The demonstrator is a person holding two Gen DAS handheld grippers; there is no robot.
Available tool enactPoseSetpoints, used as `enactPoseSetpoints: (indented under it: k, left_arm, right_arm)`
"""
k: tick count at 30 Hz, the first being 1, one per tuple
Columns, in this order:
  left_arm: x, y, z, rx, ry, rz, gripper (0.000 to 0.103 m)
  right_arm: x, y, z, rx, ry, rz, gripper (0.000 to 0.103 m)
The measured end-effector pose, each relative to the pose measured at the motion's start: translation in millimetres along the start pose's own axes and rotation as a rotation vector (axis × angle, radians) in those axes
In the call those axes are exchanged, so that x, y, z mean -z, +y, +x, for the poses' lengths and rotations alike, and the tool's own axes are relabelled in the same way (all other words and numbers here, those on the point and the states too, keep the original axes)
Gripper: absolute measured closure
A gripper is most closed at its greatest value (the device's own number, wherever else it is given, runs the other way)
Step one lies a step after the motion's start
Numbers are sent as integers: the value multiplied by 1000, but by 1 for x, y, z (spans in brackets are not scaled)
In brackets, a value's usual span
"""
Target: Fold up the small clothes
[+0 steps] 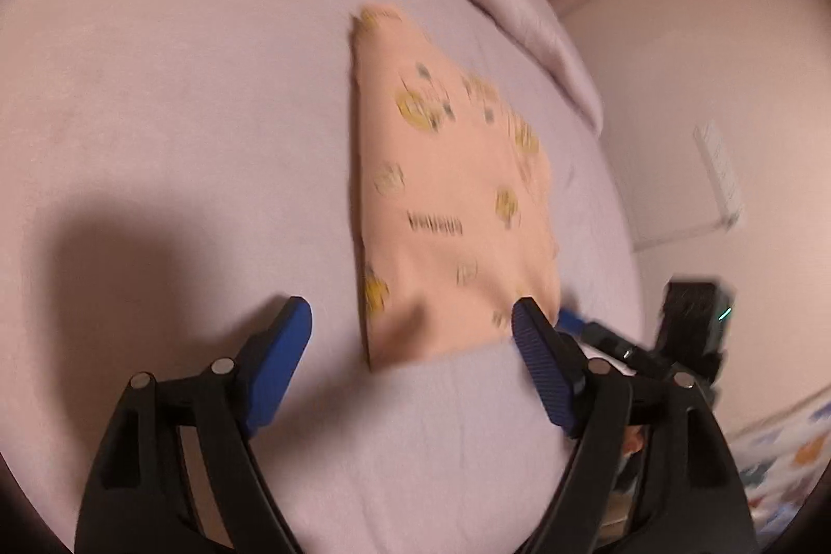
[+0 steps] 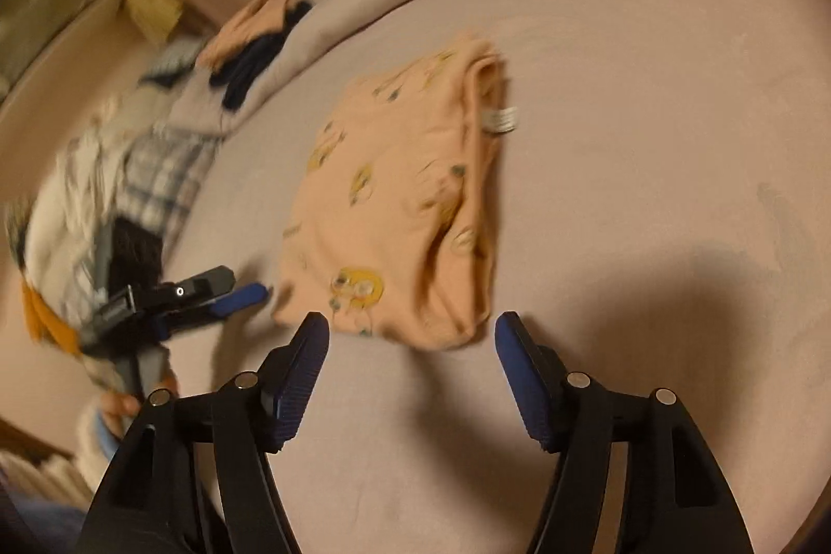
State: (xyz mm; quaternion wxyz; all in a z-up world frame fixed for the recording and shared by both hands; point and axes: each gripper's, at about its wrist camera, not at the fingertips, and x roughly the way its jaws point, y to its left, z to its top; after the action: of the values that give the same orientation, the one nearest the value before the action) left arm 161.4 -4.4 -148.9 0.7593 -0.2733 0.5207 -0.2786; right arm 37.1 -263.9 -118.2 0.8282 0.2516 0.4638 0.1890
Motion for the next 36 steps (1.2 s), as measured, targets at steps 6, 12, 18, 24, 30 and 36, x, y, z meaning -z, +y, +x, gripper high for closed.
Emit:
enactPoseSetpoints:
  k: [6,12,18,24,30,36]
  left_arm:
    - [-22,14,14,58,12,-75,24]
    - [-40,11,32,119,62,-64,24]
    - [-50,0,47,110,99,10,24]
    - [-58,-4,58,91,108,56,24]
    - [-62,-2,63,93,94,41,31]
    - [-60,-5,61,-22,79,30,61]
  right_arm:
    - [-16,-28,12,-87,-26,158,36]
    - [-34,-38,29,-173,7,213,36]
    - [-53,-28,47,-179,36,173,36]
    - [-62,-30,53,-190,45,158,36]
    - [-64,-30,56,-165,27,140,56]
    - [-57,-16,52,-73,-10,78,70]
